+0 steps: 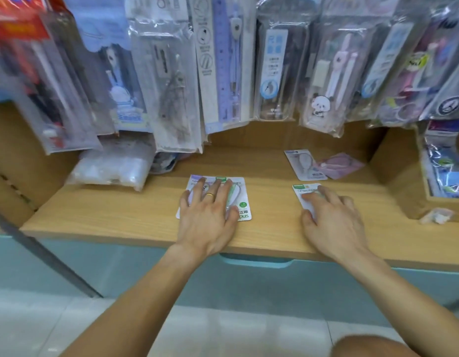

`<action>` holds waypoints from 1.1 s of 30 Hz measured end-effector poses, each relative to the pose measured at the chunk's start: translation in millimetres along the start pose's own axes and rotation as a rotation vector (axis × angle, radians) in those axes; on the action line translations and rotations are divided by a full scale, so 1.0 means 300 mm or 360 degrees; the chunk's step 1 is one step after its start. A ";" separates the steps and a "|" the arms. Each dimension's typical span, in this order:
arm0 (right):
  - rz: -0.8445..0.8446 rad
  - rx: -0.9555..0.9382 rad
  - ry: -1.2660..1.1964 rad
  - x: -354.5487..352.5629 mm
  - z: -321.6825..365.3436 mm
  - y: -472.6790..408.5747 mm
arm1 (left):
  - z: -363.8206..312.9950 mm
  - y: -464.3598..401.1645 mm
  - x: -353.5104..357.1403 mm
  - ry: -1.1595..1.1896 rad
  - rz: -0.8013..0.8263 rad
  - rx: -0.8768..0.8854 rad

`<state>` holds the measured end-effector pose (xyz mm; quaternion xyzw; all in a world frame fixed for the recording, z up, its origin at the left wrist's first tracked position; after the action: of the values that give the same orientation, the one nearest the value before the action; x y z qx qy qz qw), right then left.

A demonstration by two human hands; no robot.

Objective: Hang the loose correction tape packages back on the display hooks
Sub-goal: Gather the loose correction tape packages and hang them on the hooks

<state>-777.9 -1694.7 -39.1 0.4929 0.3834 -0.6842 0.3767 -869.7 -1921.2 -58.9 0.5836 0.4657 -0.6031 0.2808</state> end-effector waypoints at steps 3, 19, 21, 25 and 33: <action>0.0109 -0.0135 -0.0008 0.031 0.116 -0.015 | -0.002 0.011 0.004 -0.0015 0.0014 0.0020; 0.0154 0.0213 -0.0184 0.003 -0.063 -0.316 | -0.127 -0.011 0.011 0.0098 0.0055 0.0214; 0.0340 0.0227 -0.0170 0.023 -0.102 -0.386 | -0.145 -0.014 0.028 0.0072 0.0120 0.0241; 0.0560 0.0117 -0.0184 0.053 -0.136 -0.418 | -0.137 -0.035 0.042 -0.0010 0.0188 0.0190; 0.0417 -0.0227 -0.0053 0.035 -0.028 -0.047 | -0.142 -0.054 0.046 -0.0004 0.0203 0.0121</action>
<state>-789.8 -1682.6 -48.8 0.4993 0.3572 -0.6083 0.5031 -867.4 -1874.0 -63.4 0.6216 0.4039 -0.6019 0.2970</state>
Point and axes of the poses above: each hand's wrist, its own y-axis away from the middle knuckle, its own x-axis out of the palm, z = x × y, the point moved 5 cm from there along -y, towards the middle knuckle, and after that the axes turned 3 degrees about -y, right-handed, at the moved point
